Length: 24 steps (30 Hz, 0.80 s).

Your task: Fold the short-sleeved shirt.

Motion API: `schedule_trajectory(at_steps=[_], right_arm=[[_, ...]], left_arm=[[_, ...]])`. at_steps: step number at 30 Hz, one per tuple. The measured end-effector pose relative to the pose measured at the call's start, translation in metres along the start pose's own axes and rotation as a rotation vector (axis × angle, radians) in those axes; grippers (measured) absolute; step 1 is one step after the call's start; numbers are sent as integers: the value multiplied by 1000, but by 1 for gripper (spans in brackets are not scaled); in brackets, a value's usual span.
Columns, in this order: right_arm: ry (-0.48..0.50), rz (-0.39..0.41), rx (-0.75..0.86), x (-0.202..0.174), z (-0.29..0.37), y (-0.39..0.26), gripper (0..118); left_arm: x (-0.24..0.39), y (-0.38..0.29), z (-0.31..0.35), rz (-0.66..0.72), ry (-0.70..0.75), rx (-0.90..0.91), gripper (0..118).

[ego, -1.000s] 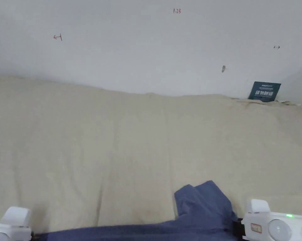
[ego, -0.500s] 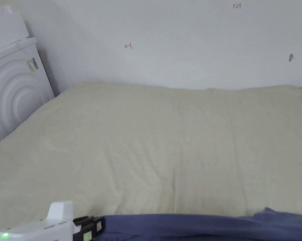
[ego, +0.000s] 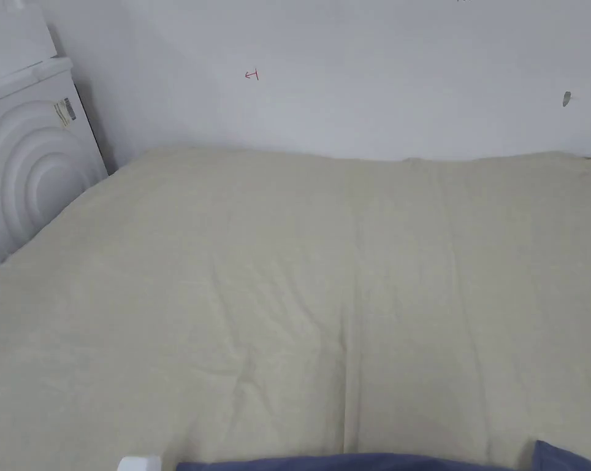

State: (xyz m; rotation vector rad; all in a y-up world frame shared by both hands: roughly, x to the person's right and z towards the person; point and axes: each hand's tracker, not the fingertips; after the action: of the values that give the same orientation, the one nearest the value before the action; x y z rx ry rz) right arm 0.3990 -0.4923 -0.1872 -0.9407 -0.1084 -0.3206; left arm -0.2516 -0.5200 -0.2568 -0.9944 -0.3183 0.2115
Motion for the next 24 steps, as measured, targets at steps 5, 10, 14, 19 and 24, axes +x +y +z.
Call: schedule_trajectory(at_steps=[5,10,14,19,24], right_arm=[[-107,198,166,-14,41,-2,52],[-105,297,429,-49,126,3,77],[56,218,533,-84,161,11,83],[172,197,607,-130,179,8,83],[191,249,663,-161,177,-10,83]], left_arm=[[2,-2,30,-16,41,48,67],[33,20,117,-116,55,330,81],[75,33,168,-142,1,582,98],[113,33,191,-110,-113,714,97],[132,23,195,-128,-94,763,83]])
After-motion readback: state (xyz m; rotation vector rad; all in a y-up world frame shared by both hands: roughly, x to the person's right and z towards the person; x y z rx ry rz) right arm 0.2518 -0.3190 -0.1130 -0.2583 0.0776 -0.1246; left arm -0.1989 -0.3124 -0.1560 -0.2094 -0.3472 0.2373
